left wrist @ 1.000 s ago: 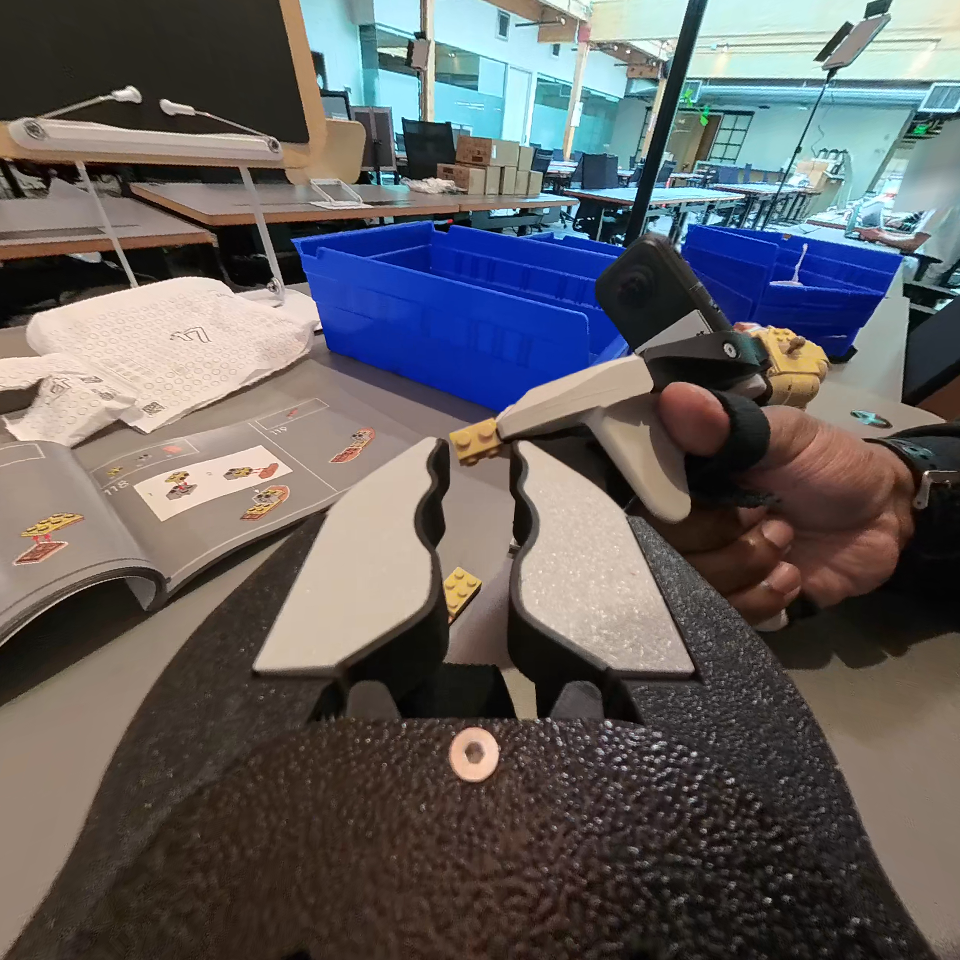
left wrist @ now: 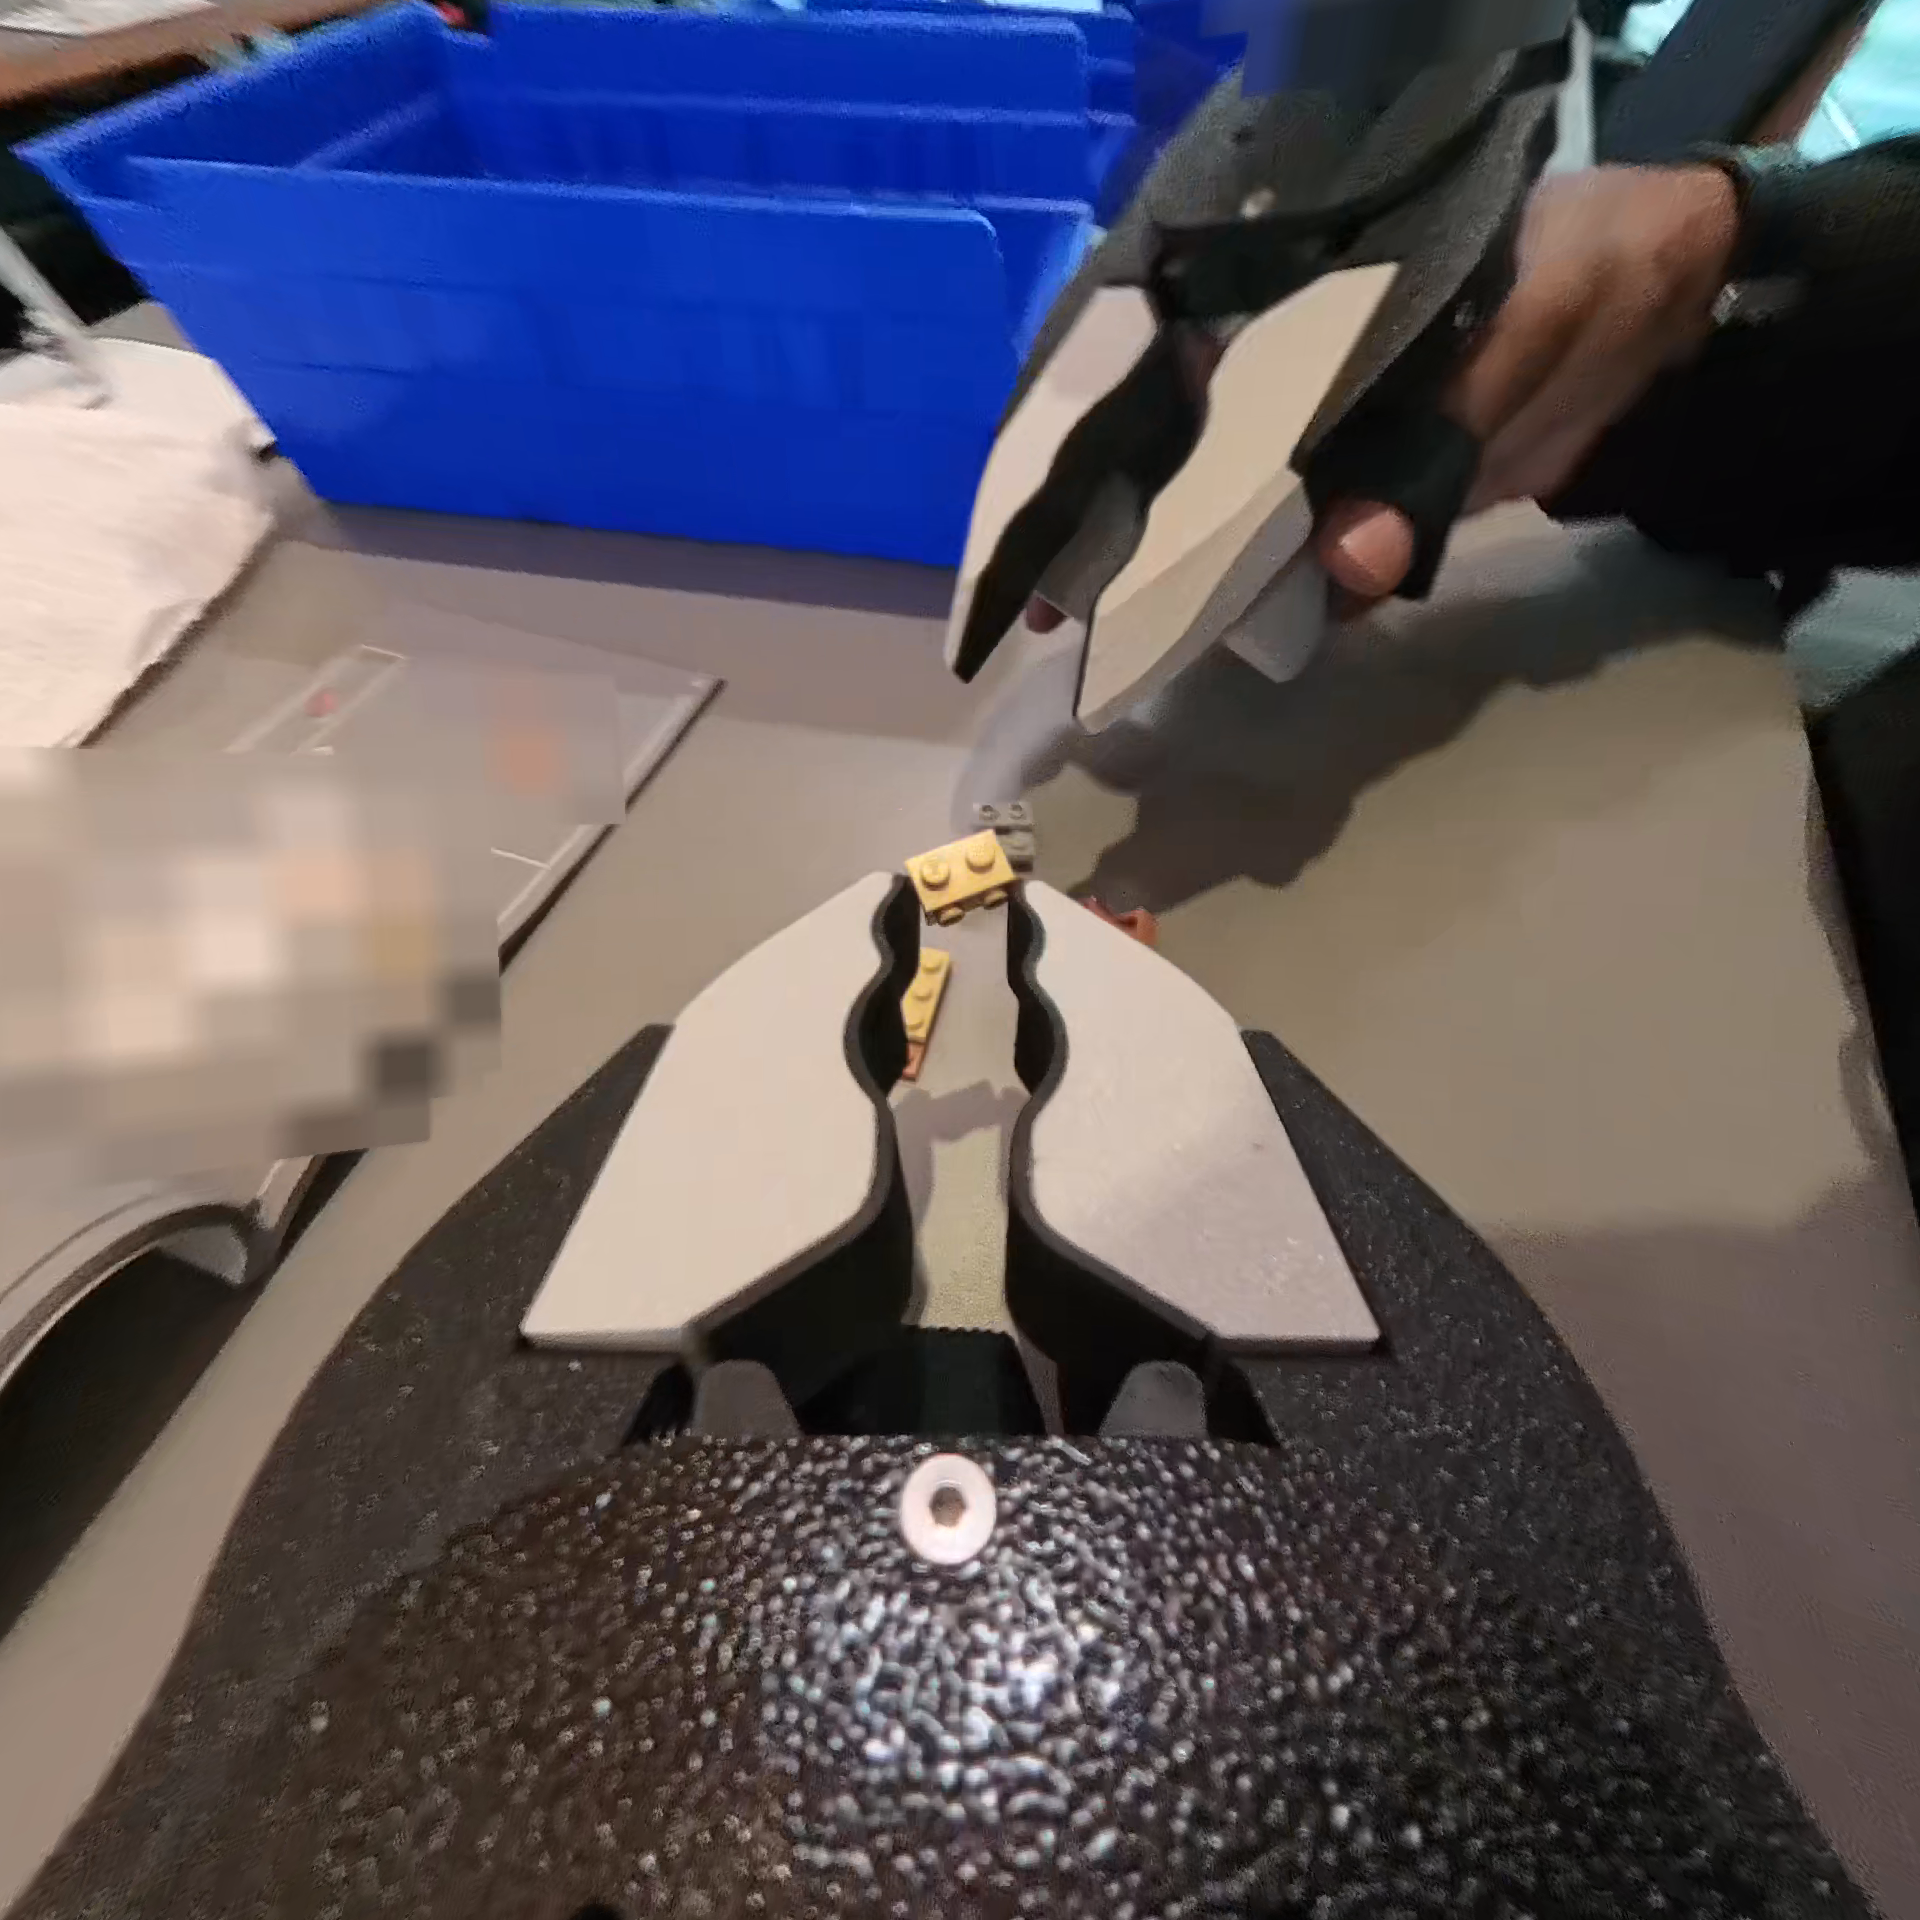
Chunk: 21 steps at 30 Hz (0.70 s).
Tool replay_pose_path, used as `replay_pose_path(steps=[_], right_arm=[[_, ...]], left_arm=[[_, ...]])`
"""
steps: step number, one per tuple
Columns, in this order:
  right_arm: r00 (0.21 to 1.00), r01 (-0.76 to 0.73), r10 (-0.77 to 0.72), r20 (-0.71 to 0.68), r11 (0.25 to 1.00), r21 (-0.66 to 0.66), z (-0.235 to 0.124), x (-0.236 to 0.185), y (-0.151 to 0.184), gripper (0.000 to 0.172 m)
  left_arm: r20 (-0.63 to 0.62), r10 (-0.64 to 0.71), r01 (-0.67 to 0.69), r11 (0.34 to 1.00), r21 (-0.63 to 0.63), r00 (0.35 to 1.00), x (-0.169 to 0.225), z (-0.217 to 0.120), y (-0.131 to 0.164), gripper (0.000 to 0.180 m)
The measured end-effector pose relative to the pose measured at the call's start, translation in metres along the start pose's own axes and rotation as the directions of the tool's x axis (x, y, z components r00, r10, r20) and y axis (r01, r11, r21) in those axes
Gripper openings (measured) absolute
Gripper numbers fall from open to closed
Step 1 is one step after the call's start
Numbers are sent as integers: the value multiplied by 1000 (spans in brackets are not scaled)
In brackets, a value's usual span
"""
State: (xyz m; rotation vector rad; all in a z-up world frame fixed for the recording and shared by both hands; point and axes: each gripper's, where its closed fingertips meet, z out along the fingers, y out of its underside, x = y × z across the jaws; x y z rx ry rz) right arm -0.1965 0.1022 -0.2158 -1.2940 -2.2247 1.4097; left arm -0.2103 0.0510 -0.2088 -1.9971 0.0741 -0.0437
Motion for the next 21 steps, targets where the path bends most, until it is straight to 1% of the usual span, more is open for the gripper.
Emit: replay_pose_path(steps=[2,6,10,15,17,21], right_arm=[[999,52,-53,-3,996,-69,4,0,12,38],[993,111,-115,-28,988,-110,10,8,20,37],[982,179,-188,-30,967,-179,14,14,26,32],[965,257,-262,13,933,-253,18,16,37,30],[958,281,-285,22,923,-264,20,18,39,29],[942,333,-333,44,907,-259,24,15,38,20]], left_arm=[[-75,53,-56,998,-42,996,8,4,3,16],[-150,137,-152,984,-95,979,15,10,5,16],[-207,146,-177,974,-138,967,16,20,8,16],[-271,133,-183,968,-169,953,16,29,13,16],[-287,142,-195,967,-166,947,16,31,14,16],[-298,161,-215,963,-161,941,16,32,19,16]])
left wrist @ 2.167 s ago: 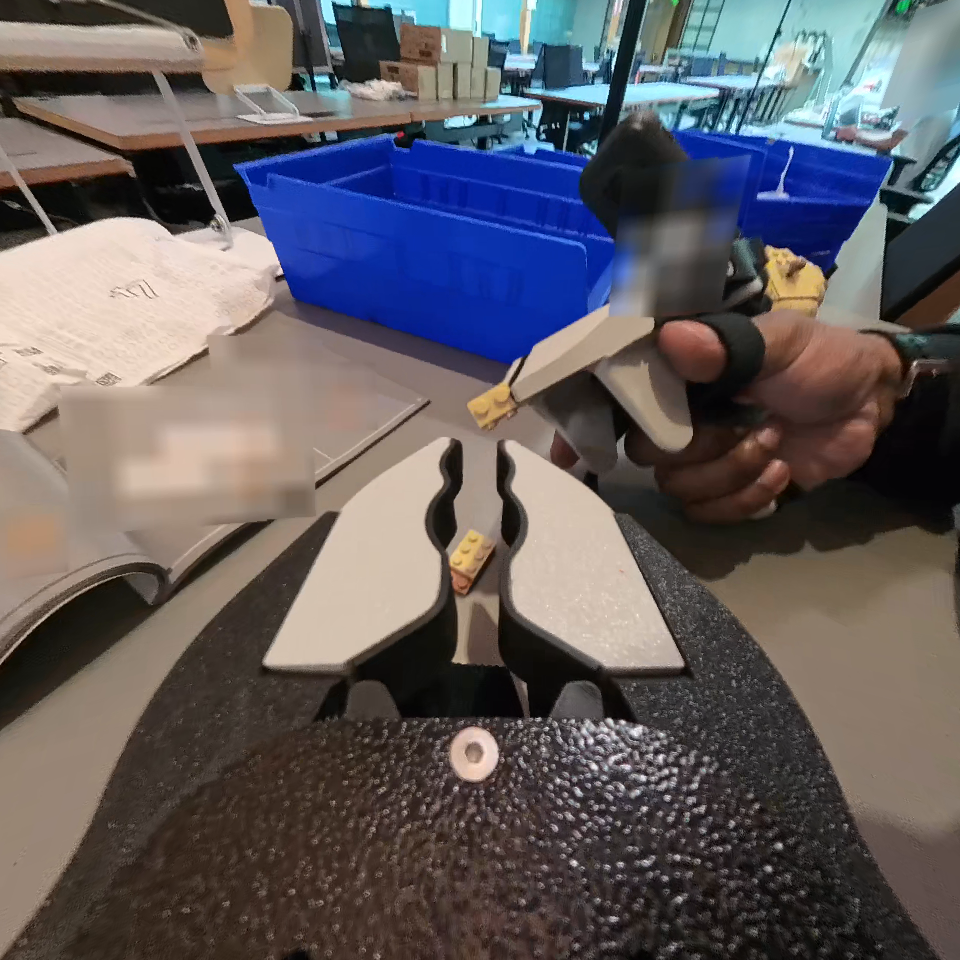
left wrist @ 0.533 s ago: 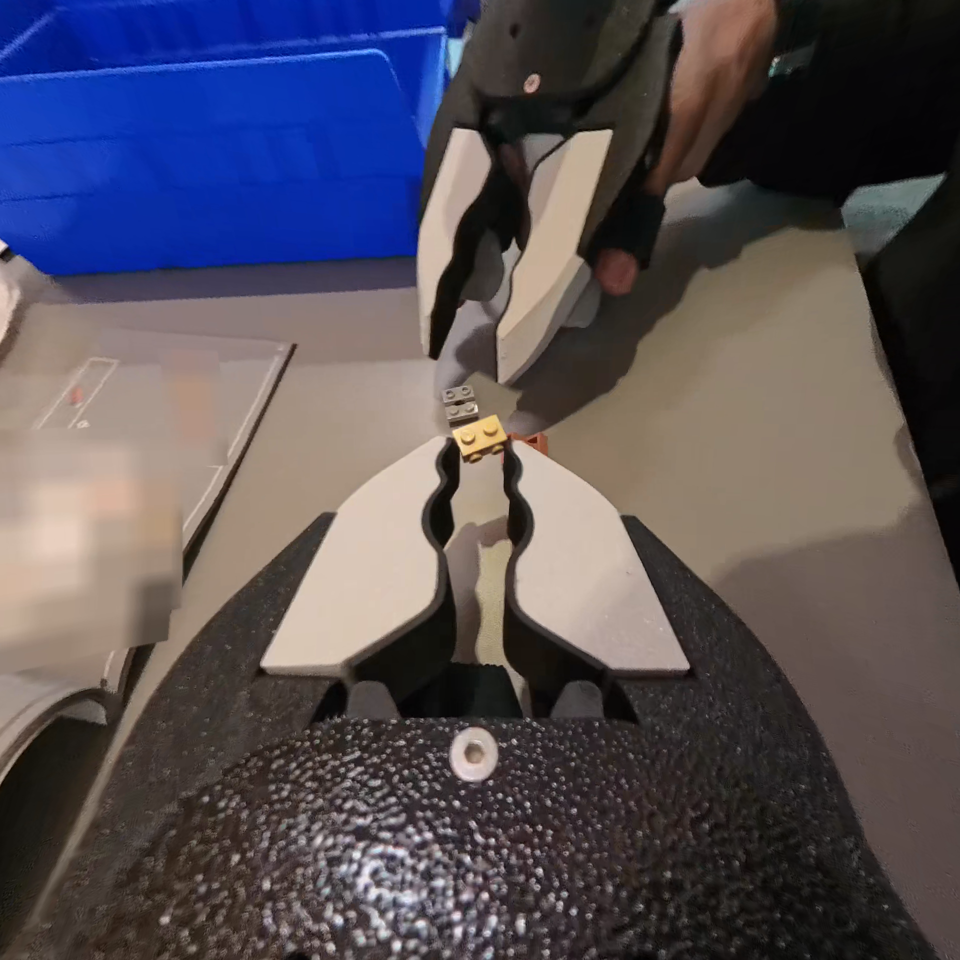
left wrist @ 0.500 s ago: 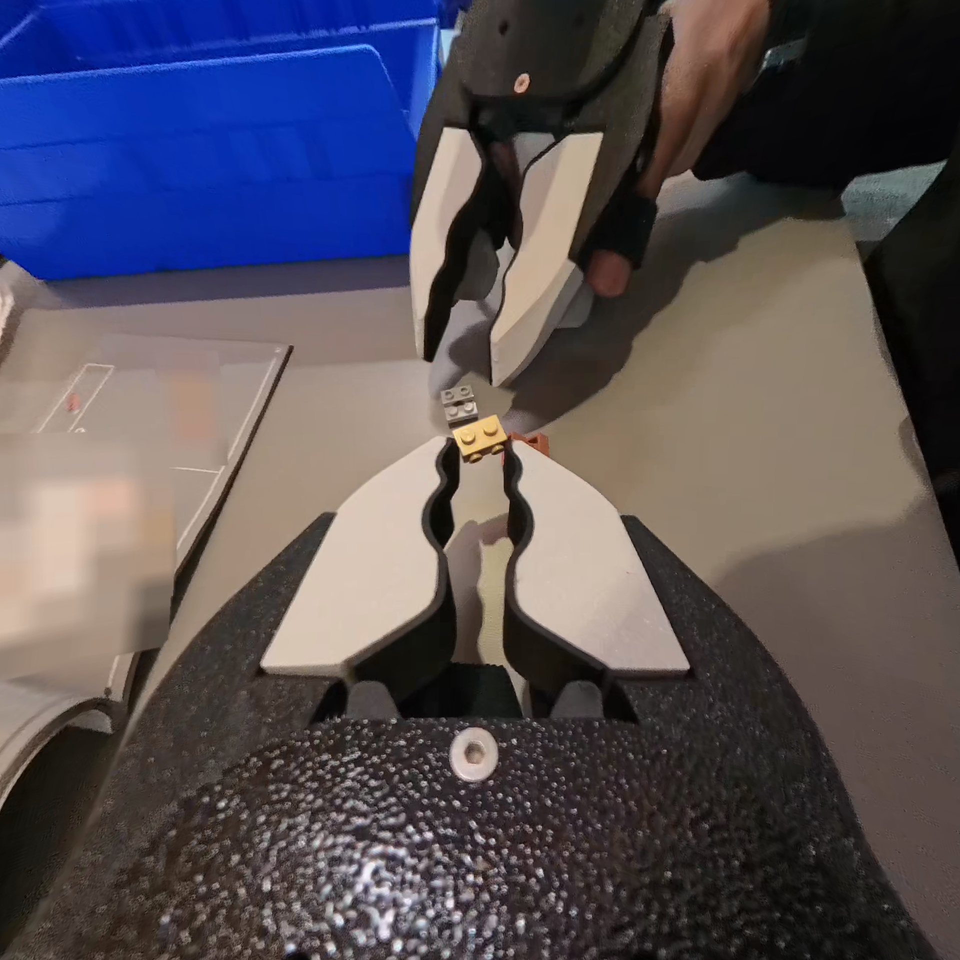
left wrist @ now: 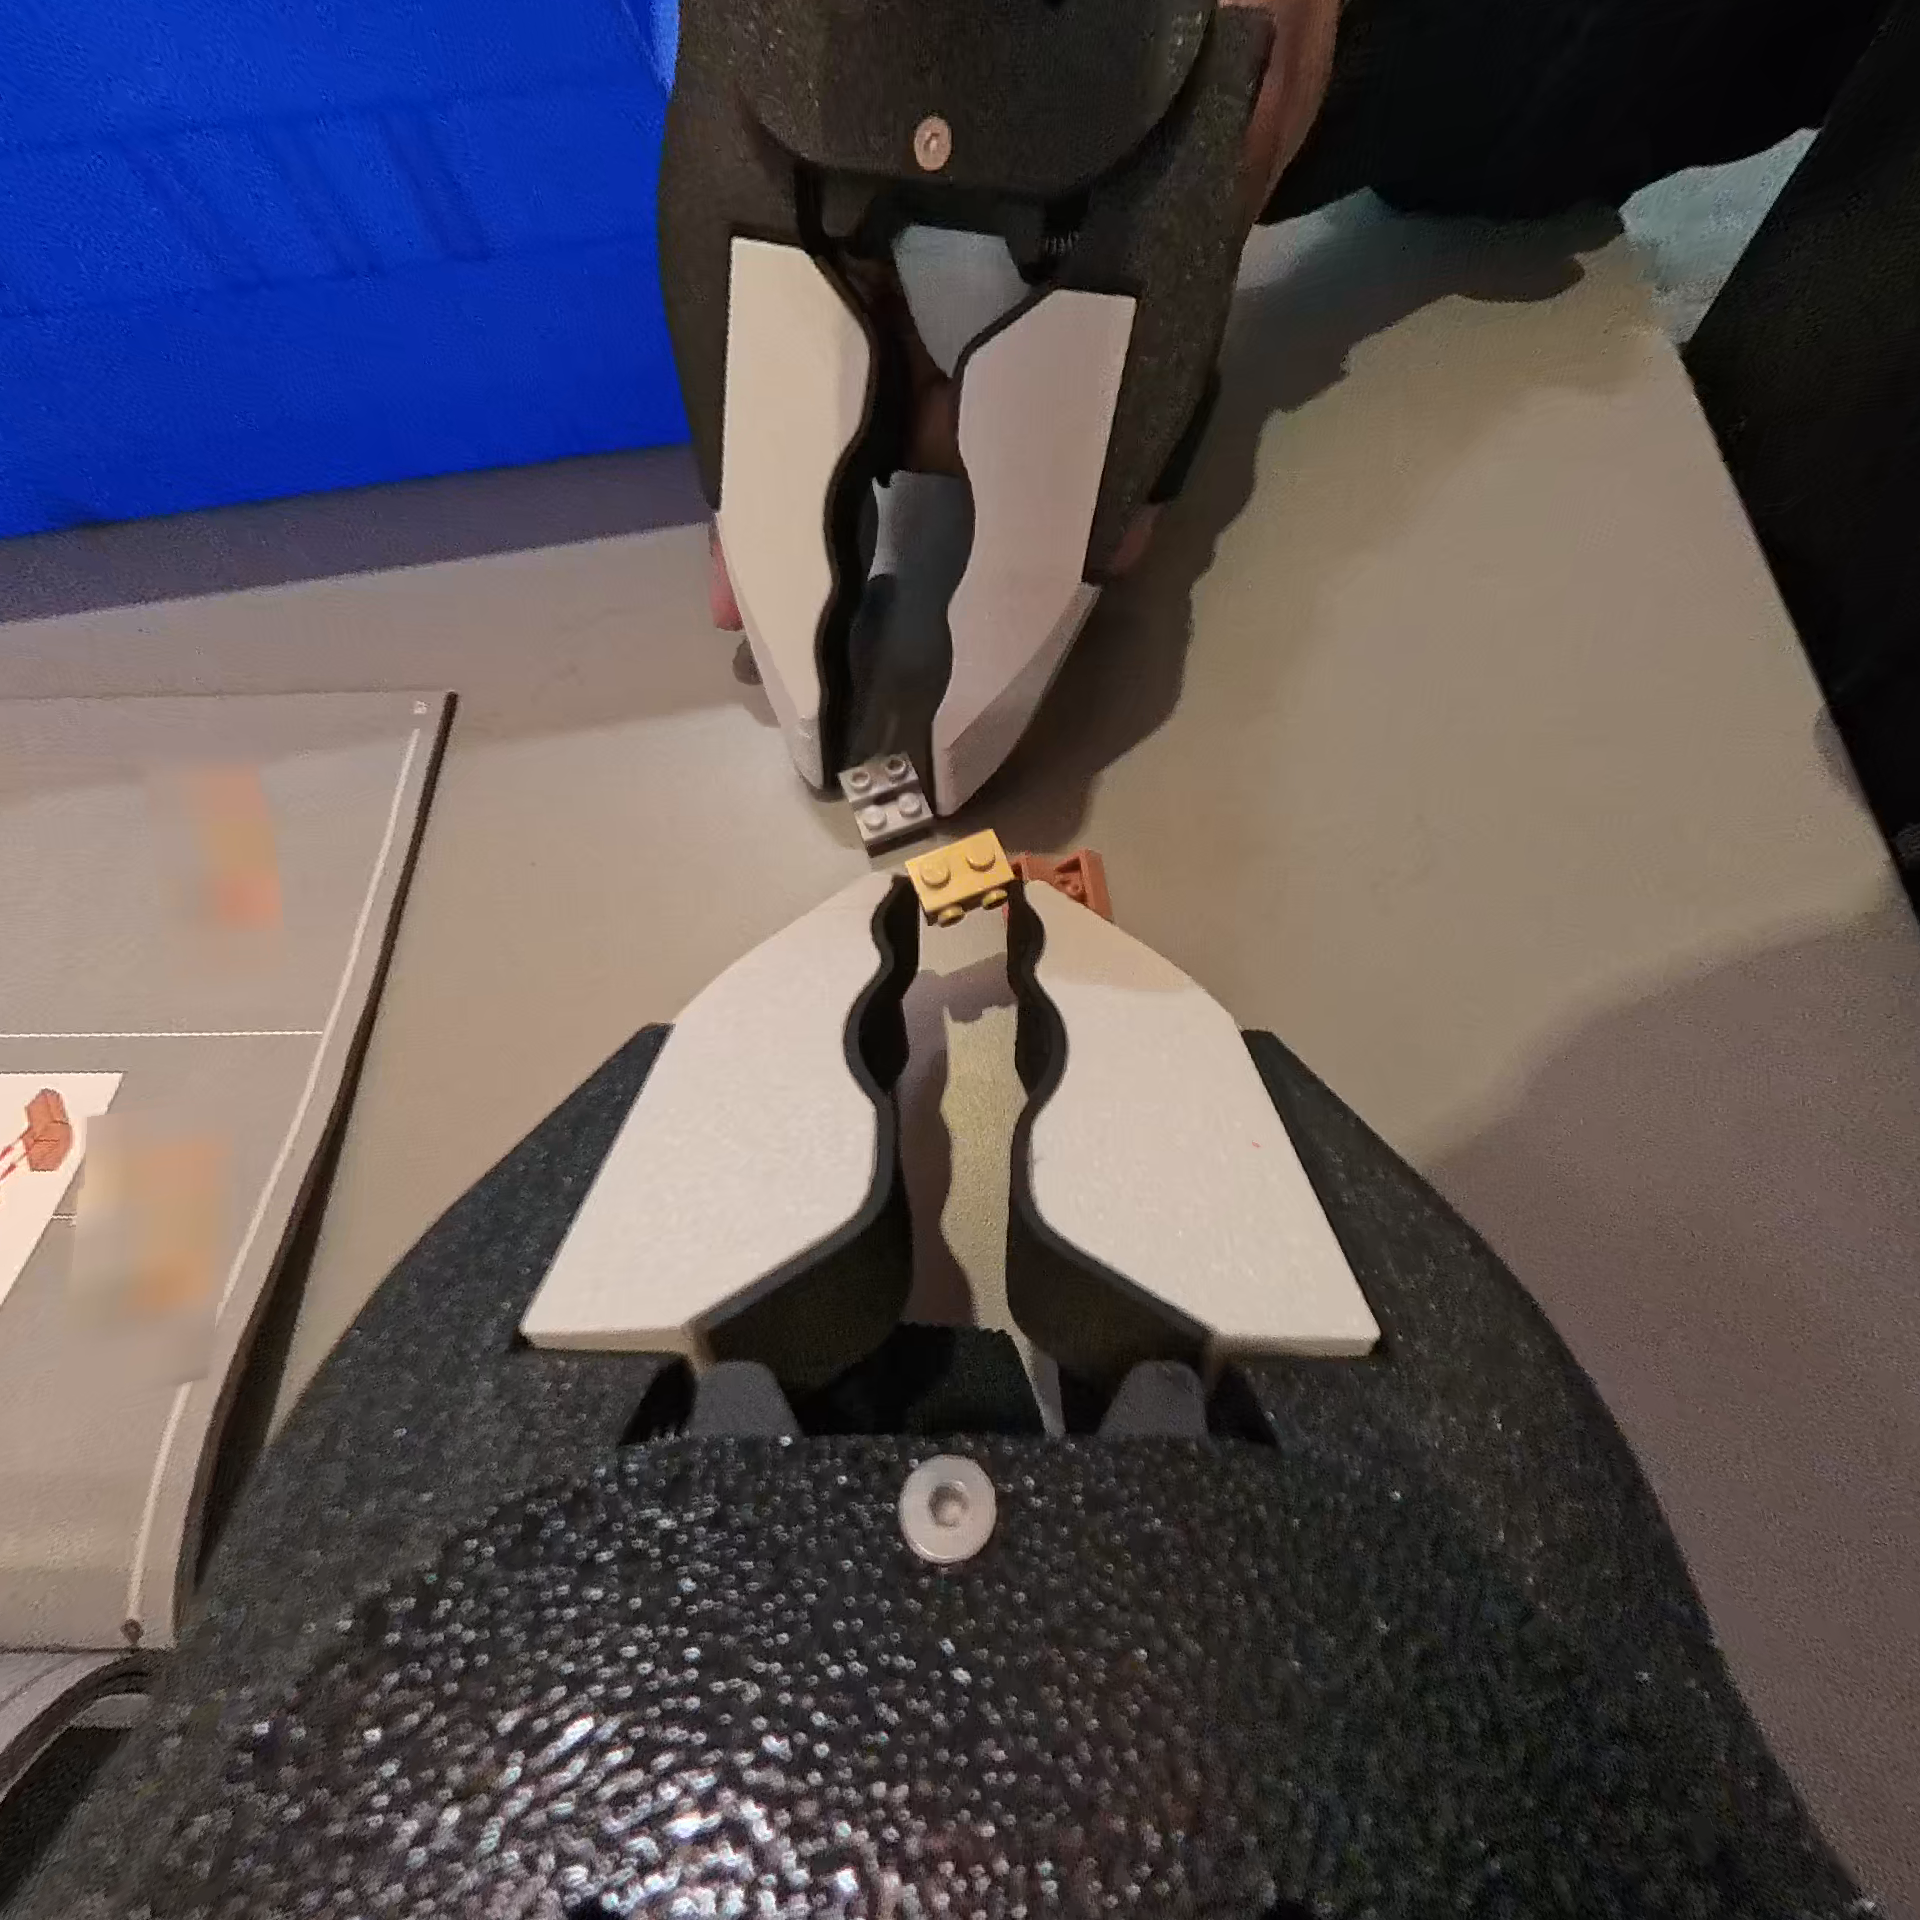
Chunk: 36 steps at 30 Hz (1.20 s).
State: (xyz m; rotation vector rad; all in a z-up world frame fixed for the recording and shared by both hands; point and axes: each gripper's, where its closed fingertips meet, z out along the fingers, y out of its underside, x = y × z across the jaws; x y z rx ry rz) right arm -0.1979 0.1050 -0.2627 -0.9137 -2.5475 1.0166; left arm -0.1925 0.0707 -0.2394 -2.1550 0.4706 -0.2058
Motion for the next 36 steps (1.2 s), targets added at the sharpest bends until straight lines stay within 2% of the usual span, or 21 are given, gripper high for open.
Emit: replay_pose_path(steps=[5,12,15,18,20,27,36], right_arm=[[998,54,-54,10,999,5,2,-3,-3,20],[996,86,-86,12,996,2,4,0,-5,28],[995,92,-92,26,996,2,5,-2,-6,20],[997,81,-81,21,997,1,5,-1,-6,19],[997,39,-40,66,999,21,4,-6,-8,19],[981,-91,65,180,986,142,-8,-12,-25,19],[991,-9,-9,136,991,130,-5,-17,-22,19]], left_arm=[[-20,9,-10,1000,-5,1000,1,0,3,16],[-52,-1,0,1000,-23,999,2,1,6,16],[-59,-4,2,999,-38,998,2,2,8,16],[-41,26,-29,997,-71,999,-3,4,12,16],[-42,42,-45,996,-80,998,-6,5,12,16],[-70,81,-82,996,-18,994,-4,7,-1,16],[-66,75,-78,996,-43,995,-4,12,3,17]])
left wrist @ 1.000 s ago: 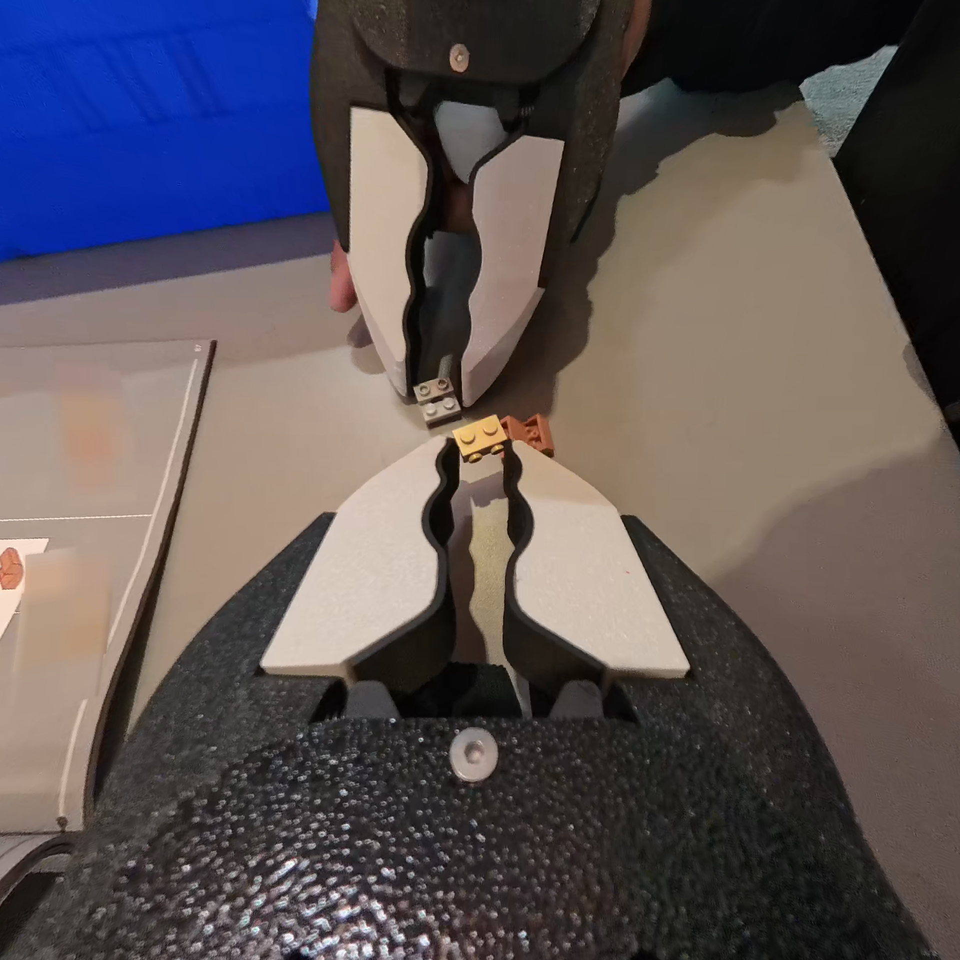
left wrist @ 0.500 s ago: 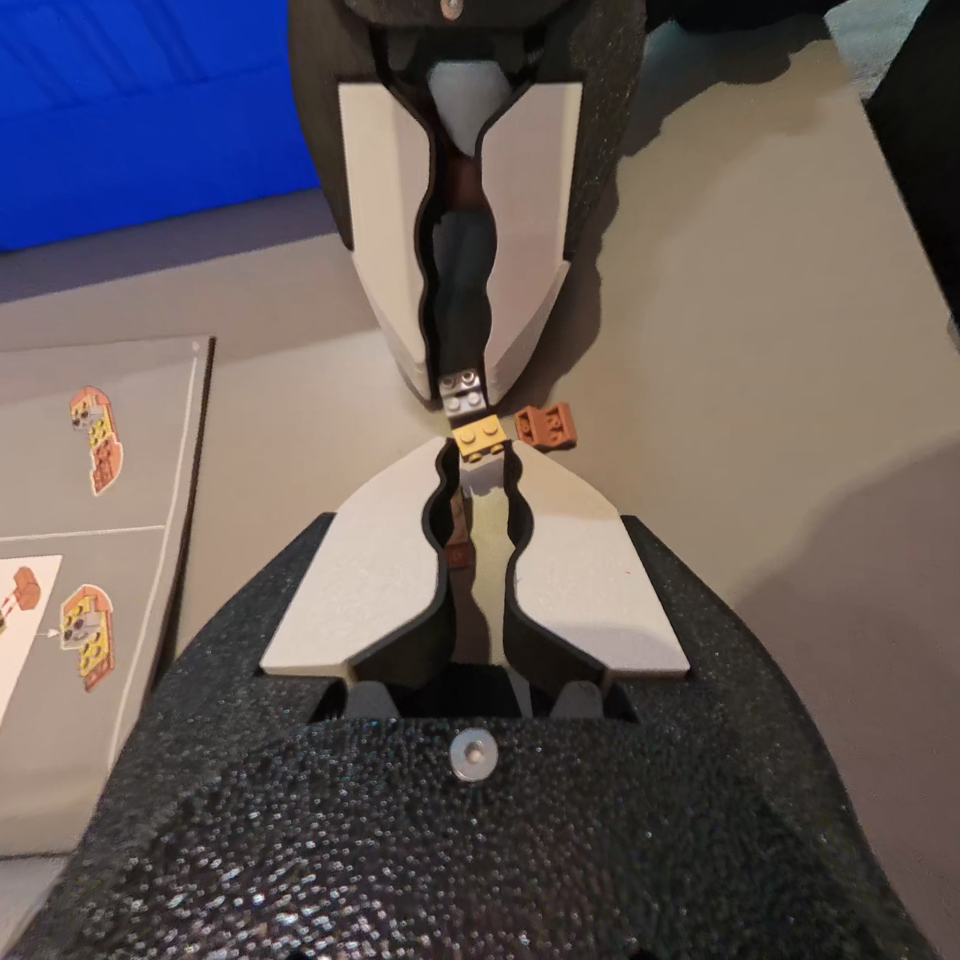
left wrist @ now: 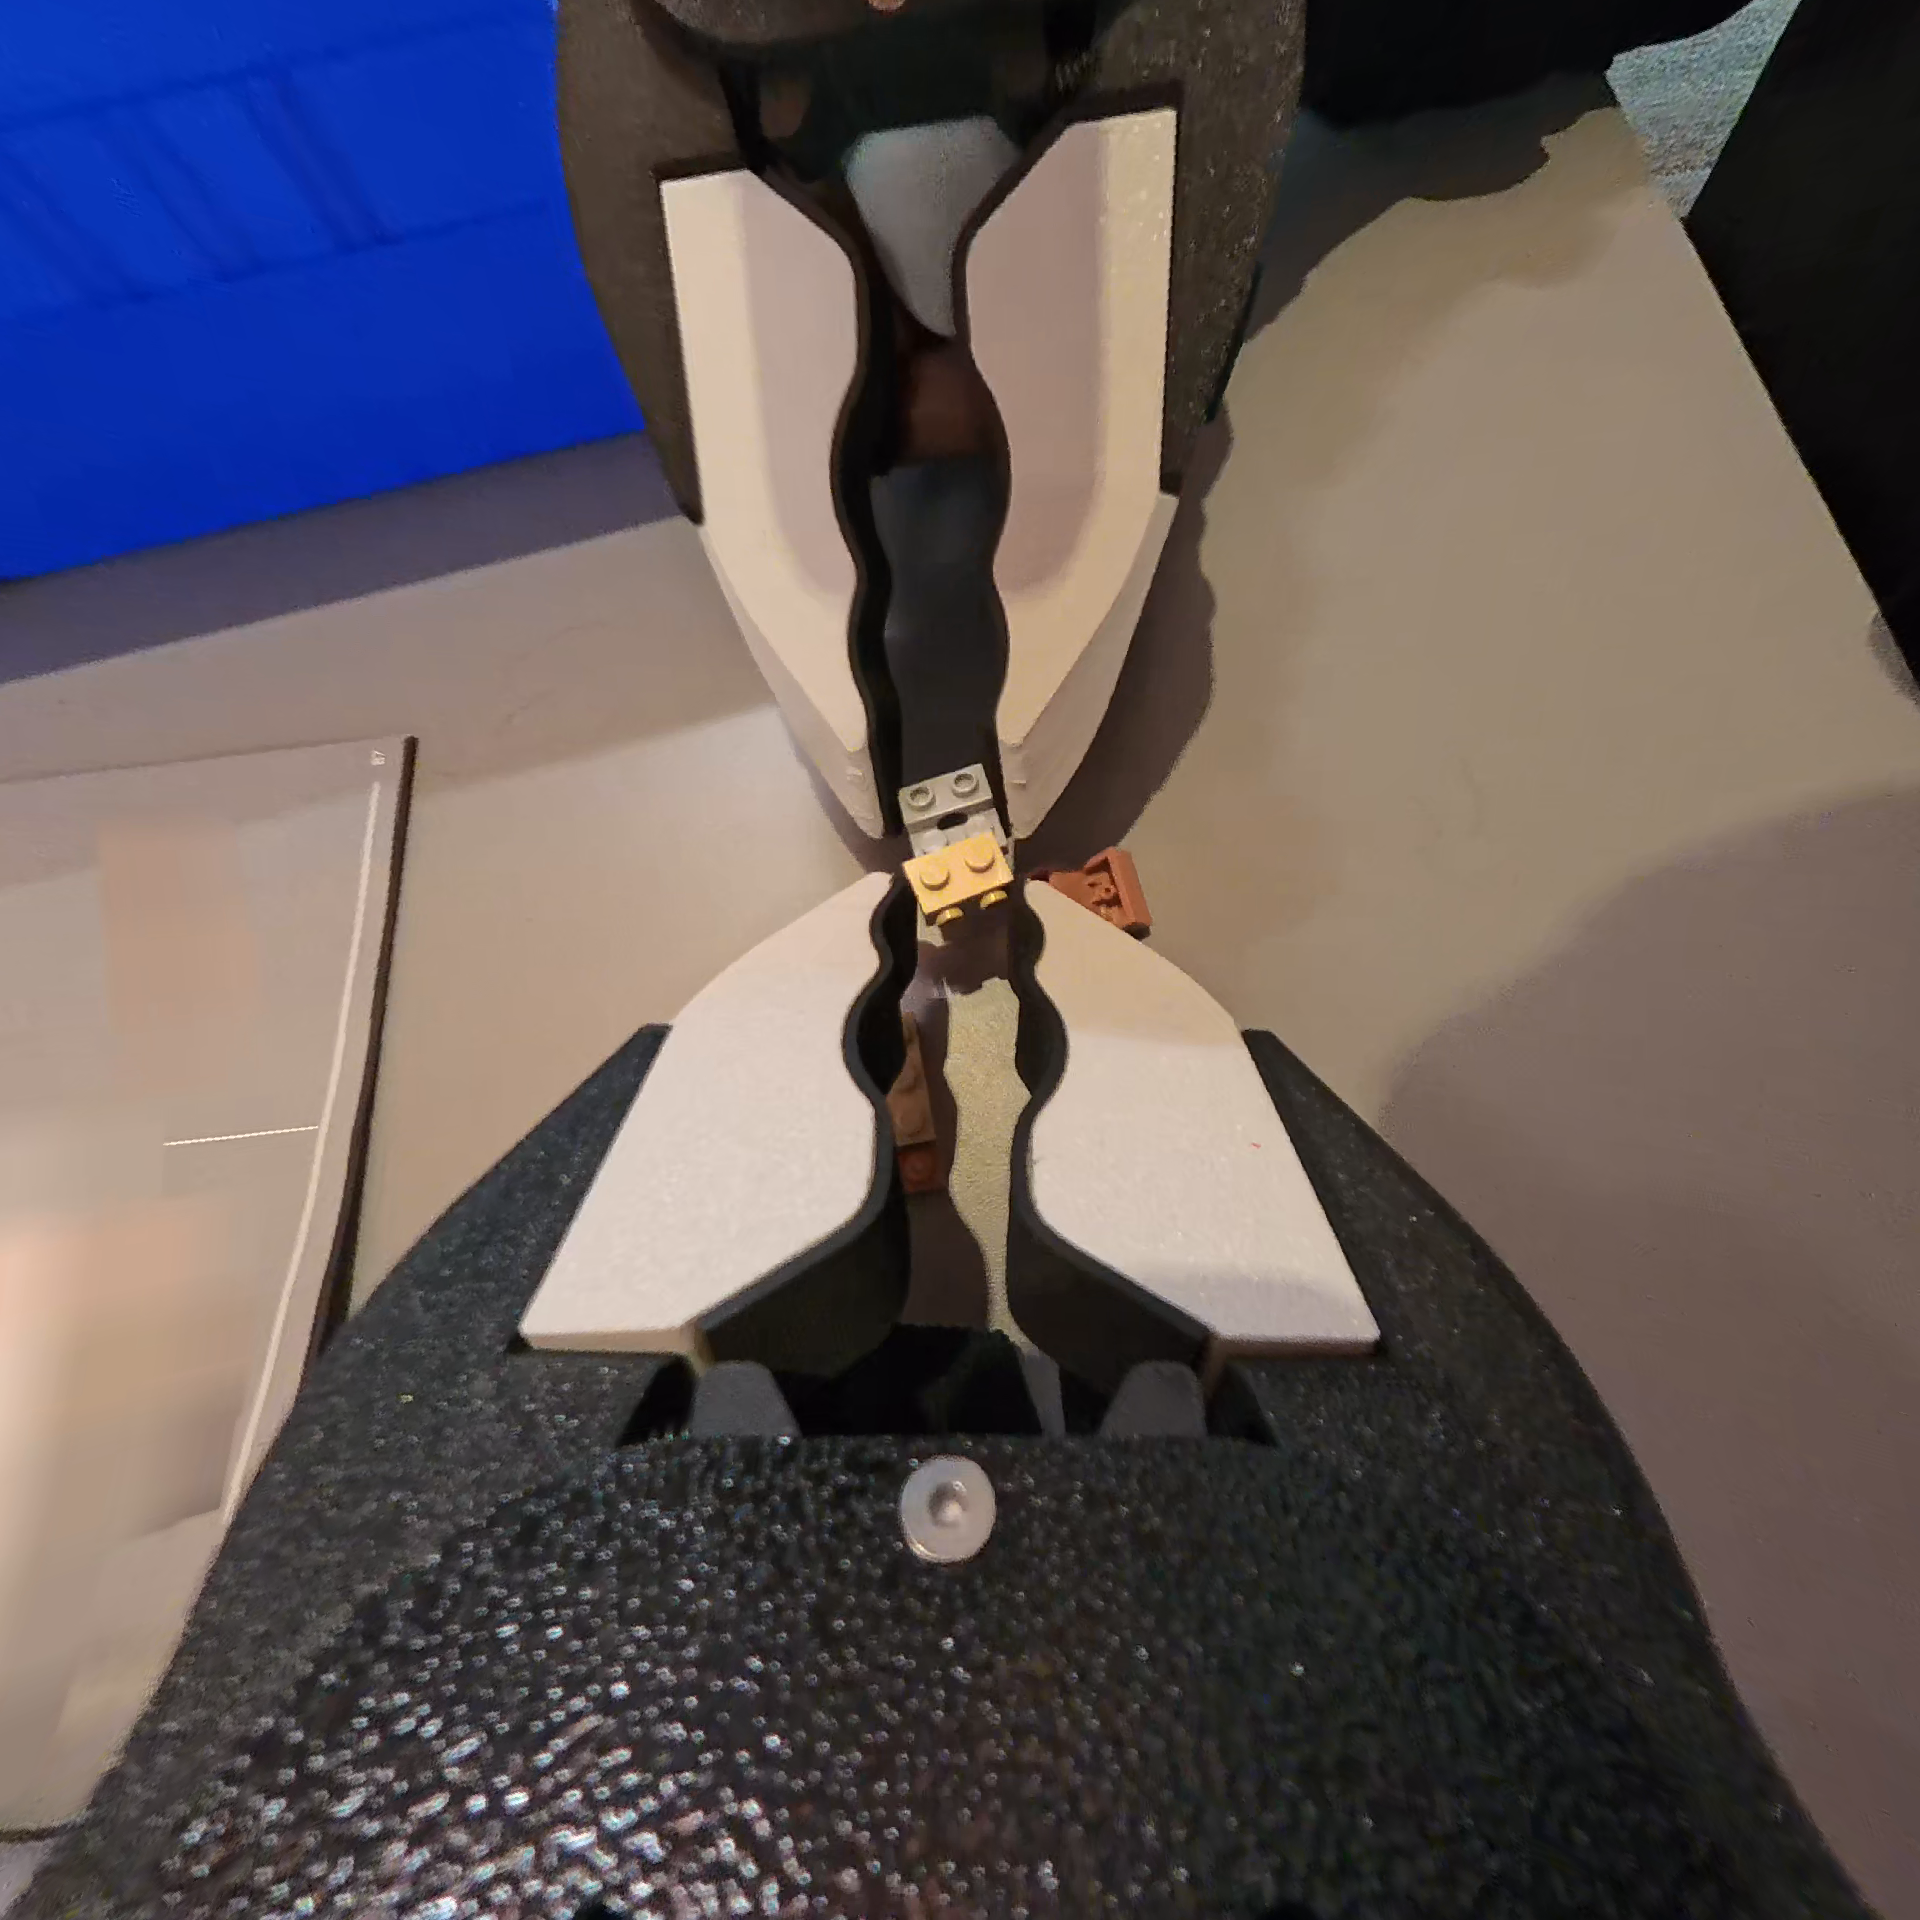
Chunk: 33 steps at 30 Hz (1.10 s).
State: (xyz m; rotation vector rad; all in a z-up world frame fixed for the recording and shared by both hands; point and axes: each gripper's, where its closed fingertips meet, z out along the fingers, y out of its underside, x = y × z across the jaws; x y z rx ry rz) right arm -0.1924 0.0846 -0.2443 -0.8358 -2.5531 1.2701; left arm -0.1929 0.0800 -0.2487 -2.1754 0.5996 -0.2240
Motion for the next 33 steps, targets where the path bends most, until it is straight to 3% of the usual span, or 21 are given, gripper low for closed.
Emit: replay_pose_path(steps=[11,33], right_arm=[[997,63,-64,-35,998,-19,6,0,0,19],[995,91,-88,-47,993,72,0,0,-10,18]], left_arm=[[-1,11,-11,999,-39,1000,2,3,4,17],[16,-2,2,999,-38,1000,1,-3,-1,19]])
